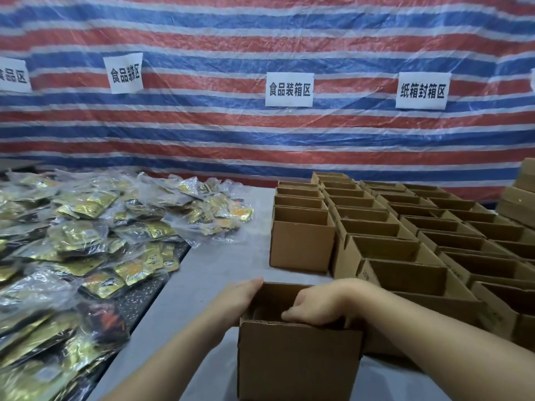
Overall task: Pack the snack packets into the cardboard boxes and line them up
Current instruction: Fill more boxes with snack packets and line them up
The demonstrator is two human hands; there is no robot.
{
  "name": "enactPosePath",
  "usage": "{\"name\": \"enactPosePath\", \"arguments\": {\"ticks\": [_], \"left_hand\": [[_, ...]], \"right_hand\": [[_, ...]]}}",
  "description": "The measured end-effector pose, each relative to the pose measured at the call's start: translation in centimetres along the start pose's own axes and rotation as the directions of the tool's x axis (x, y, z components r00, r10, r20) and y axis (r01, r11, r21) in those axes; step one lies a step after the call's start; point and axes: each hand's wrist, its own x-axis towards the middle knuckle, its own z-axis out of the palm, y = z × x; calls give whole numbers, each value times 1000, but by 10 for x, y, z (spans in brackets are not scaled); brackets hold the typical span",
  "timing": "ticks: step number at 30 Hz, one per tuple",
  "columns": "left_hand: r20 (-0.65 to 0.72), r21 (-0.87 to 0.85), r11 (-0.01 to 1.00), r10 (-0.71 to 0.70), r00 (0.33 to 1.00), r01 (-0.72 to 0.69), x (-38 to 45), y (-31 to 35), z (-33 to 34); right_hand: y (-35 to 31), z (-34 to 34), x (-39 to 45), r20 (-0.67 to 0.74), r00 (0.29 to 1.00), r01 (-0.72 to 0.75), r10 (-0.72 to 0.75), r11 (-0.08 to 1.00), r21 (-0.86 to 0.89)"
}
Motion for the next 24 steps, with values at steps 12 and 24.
{"name": "enactPosePath", "arguments": {"ticks": [12, 24], "left_hand": [[23, -74, 994, -73, 997, 74, 4, -3, 1], [-461, 672, 680, 74, 885, 293, 127, -20, -189]], "right_hand": [[8, 18, 2, -580, 779, 12, -240, 930, -368], [19, 17, 15, -625, 719, 8, -303, 903, -429]]}}
